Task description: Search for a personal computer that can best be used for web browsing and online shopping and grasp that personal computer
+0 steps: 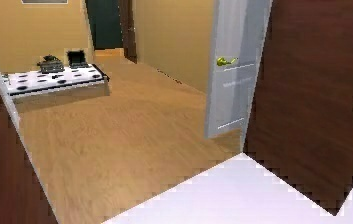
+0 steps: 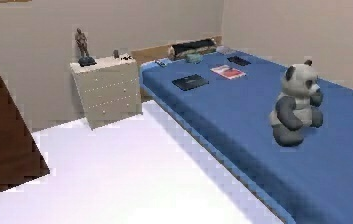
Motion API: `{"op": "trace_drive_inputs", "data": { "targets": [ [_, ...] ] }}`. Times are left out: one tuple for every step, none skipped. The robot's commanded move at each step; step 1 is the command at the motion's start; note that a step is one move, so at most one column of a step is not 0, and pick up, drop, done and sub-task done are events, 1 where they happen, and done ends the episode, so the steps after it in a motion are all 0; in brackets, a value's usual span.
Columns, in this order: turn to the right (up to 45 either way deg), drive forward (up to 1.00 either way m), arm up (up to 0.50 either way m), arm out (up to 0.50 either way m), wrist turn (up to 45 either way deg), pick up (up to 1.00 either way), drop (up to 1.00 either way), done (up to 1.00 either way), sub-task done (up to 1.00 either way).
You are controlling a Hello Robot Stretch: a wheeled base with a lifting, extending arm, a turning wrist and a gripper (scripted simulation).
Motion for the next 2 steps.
{"op": "trace_drive_inputs", "data": {
  "targets": [
    [0.0, 0.15, 0.00, 0.00, 0.0, 0.00, 0.00, 0.00, 0.00],
    [-15.0, 0.00, 0.00, 0.00, 0.0, 0.00, 0.00, 0.00, 0.00]
  ]
}}
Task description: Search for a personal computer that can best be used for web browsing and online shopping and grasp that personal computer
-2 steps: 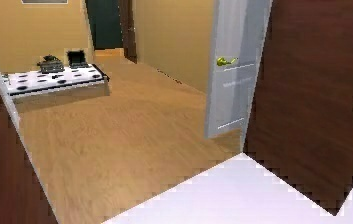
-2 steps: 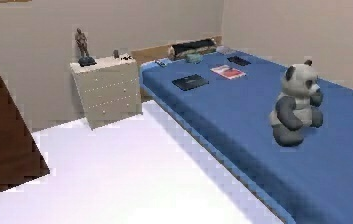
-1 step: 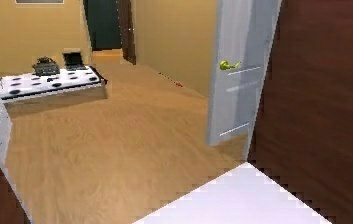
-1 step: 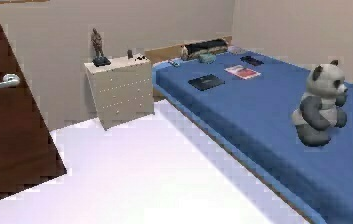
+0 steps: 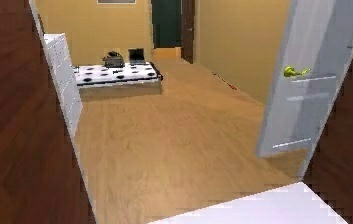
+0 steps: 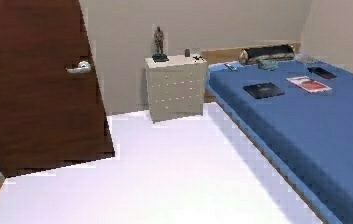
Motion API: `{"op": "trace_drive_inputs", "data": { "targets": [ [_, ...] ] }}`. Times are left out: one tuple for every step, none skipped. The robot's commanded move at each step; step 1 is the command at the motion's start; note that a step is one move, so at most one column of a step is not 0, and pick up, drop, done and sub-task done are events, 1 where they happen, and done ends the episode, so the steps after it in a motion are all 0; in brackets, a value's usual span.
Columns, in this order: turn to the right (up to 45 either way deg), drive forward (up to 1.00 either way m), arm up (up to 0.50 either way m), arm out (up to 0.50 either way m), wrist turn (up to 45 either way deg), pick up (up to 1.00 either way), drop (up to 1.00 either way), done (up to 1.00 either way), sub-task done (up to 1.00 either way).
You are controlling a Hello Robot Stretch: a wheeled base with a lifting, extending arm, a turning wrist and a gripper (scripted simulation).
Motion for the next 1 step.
{"op": "trace_drive_inputs", "data": {
  "targets": [
    [0.0, 1.00, 0.00, 0.00, 0.0, 0.00, 0.00, 0.00, 0.00]
  ]
}}
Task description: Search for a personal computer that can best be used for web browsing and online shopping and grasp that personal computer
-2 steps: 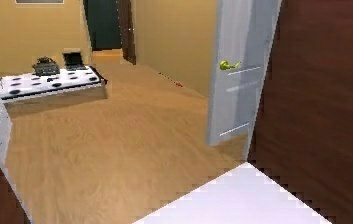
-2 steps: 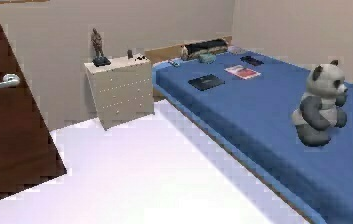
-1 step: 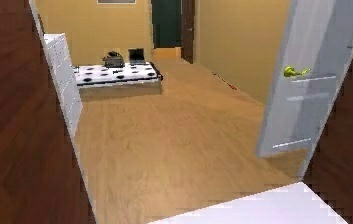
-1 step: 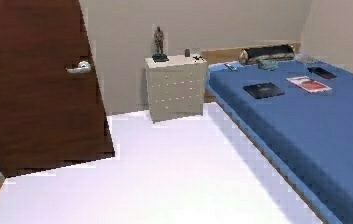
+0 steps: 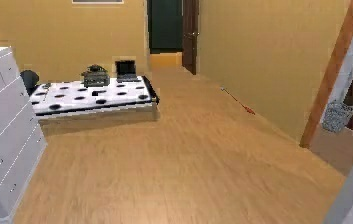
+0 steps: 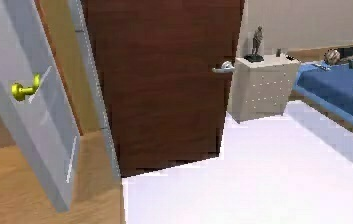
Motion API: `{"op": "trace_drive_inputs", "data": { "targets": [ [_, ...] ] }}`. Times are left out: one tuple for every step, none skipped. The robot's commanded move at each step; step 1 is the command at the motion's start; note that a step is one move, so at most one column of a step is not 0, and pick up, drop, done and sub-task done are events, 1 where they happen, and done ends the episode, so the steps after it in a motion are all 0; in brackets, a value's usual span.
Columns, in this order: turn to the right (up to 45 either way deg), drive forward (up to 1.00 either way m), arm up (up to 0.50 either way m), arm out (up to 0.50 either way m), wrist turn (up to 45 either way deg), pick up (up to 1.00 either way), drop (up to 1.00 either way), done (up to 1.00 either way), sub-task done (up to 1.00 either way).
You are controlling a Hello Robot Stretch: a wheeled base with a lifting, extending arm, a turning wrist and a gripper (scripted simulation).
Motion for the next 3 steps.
{"op": "trace_drive_inputs", "data": {
  "targets": [
    [0.0, 1.00, 0.00, 0.00, 0.0, 0.00, 0.00, 0.00, 0.00],
    [0.0, 1.00, 0.00, 0.00, 0.0, 0.00, 0.00, 0.00, 0.00],
    [0.0, 0.35, 0.00, 0.00, 0.0, 0.00, 0.00, 0.00, 0.00]
  ]
}}
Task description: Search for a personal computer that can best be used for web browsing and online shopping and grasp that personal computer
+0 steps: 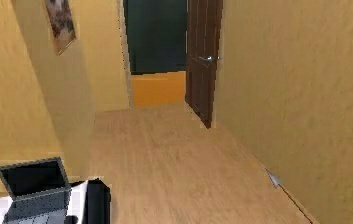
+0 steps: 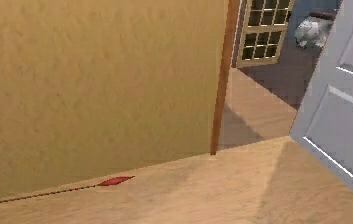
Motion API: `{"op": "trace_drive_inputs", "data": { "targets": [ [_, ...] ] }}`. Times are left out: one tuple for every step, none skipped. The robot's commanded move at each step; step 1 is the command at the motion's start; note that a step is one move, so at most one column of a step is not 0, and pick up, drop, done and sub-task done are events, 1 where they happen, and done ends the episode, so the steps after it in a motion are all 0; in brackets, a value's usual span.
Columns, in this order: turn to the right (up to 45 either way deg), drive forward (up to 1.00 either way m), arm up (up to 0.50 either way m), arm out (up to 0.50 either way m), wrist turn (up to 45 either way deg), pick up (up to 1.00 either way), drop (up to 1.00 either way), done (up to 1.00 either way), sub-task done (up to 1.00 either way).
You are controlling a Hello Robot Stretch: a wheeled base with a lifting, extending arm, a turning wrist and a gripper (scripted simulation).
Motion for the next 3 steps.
{"op": "trace_drive_inputs", "data": {
  "targets": [
    [-45.0, 0.00, 0.00, 0.00, 0.0, 0.00, 0.00, 0.00, 0.00],
    [-45.0, 0.00, 0.00, 0.00, 0.0, 0.00, 0.00, 0.00, 0.00],
    [-39.0, 0.00, 0.00, 0.00, 0.0, 0.00, 0.00, 0.00, 0.00]
  ]
}}
